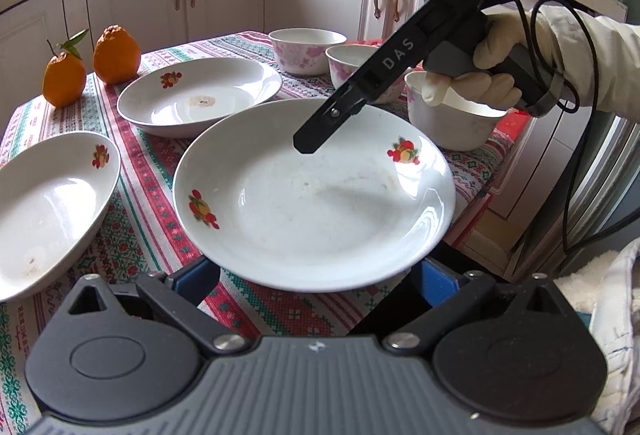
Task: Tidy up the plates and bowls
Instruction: 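Lift the held plate with the right gripper and carry it toward another plate, then lower the held plate onto the other white plate and open the right gripper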
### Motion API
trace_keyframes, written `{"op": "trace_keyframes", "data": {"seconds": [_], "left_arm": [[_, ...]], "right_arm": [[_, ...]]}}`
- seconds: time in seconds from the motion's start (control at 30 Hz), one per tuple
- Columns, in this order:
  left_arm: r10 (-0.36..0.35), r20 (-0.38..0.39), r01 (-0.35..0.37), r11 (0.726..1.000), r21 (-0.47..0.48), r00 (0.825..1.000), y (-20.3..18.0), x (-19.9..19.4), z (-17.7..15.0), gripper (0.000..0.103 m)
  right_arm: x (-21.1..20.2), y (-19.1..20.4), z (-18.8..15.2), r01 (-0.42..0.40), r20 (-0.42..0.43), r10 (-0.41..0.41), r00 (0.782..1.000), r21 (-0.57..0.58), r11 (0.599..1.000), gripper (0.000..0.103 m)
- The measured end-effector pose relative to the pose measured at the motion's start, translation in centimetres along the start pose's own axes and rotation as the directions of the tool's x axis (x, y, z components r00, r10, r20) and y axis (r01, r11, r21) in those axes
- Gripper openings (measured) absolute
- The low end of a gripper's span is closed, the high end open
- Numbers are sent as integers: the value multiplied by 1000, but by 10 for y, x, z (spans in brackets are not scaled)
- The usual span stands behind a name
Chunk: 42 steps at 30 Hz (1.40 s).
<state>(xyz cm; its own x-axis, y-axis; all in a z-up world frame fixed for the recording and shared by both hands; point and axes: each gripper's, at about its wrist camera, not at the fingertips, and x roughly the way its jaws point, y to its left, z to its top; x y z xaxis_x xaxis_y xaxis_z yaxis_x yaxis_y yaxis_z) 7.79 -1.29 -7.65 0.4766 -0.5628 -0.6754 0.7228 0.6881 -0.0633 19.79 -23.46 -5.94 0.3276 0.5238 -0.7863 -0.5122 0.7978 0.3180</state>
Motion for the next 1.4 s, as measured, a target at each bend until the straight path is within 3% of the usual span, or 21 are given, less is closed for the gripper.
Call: {"op": "trace_keyframes", "data": {"seconds": [0.3, 0.6, 1.0, 1.4], "left_arm": [[-1, 9, 2, 999, -33, 1000, 8, -15, 1, 101], [57, 31, -56, 997, -61, 998, 26, -45, 2, 101], [165, 38, -159, 979, -126, 986, 61, -80, -4, 101], [219, 24, -212, 962, -169, 975, 85, -90, -10, 101]], "right_arm": [[-6, 12, 12, -12, 12, 12, 1000, -16, 1000, 70], [1, 39, 43, -40, 21, 42, 999, -76, 996, 70], [36, 77, 94, -104, 8, 107, 994, -174, 979, 70], [68, 95, 121, -141, -22, 139, 990, -219, 966, 70]]}}
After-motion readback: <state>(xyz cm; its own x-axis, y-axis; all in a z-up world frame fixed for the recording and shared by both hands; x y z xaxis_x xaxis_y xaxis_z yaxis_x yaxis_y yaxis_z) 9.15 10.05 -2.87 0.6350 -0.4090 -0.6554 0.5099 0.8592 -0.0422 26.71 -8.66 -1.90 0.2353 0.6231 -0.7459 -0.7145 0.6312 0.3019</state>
